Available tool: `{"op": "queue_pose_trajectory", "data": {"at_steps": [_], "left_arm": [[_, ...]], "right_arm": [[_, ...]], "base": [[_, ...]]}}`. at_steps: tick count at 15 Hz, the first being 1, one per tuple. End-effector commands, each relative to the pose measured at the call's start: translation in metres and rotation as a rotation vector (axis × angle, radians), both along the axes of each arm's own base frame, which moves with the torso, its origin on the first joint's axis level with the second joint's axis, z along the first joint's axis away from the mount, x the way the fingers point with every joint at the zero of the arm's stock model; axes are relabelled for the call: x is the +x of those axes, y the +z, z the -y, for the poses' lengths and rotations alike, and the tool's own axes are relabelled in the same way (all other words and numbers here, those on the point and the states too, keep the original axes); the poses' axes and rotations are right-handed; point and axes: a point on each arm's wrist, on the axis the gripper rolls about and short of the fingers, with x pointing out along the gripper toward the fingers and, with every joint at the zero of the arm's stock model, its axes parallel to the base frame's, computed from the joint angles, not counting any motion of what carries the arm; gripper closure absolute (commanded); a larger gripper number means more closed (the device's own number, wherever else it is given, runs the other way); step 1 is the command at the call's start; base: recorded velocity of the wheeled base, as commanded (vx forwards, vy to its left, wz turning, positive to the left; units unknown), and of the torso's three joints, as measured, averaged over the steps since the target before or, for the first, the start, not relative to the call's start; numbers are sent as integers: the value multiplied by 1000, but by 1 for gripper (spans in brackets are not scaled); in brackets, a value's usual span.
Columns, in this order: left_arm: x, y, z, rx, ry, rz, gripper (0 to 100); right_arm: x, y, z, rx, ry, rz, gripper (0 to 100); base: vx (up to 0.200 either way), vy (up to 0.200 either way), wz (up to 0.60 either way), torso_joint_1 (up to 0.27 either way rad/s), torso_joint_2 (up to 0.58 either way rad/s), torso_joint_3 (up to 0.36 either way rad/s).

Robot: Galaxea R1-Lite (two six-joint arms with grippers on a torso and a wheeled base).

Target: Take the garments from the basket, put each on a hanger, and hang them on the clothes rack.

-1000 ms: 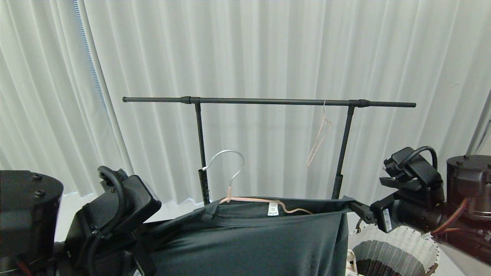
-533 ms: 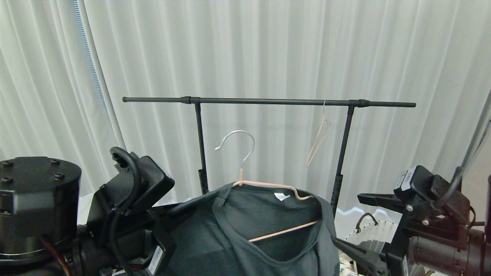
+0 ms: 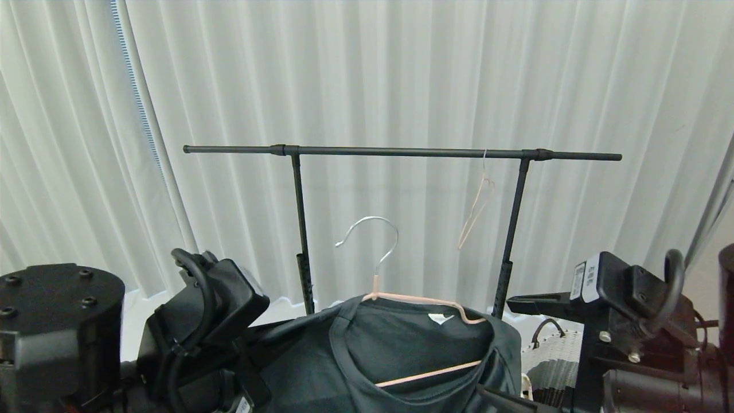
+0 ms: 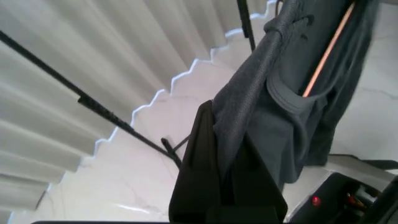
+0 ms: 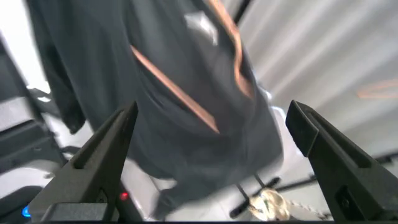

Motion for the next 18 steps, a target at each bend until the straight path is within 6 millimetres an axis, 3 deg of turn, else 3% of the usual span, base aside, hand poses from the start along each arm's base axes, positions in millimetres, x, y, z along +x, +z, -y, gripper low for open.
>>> {"op": "queue_pose_trajectory", "data": {"at_steps": [1, 7, 18], "left_arm": [[-7, -7, 2, 11, -43, -15, 100], [-17, -6, 9, -4, -141, -10, 100], [-23, 0, 6, 16, -184, 53, 100]], "right_arm": [[12, 5, -19, -33, 52, -15, 0], [25, -9, -49, -163, 223, -28, 0], [25, -16, -44, -220, 222, -89, 0]], "base": [[0, 0, 0, 0, 0, 0], [0, 0, 0, 0, 0, 0], [0, 0, 0, 0, 0, 0]]}}
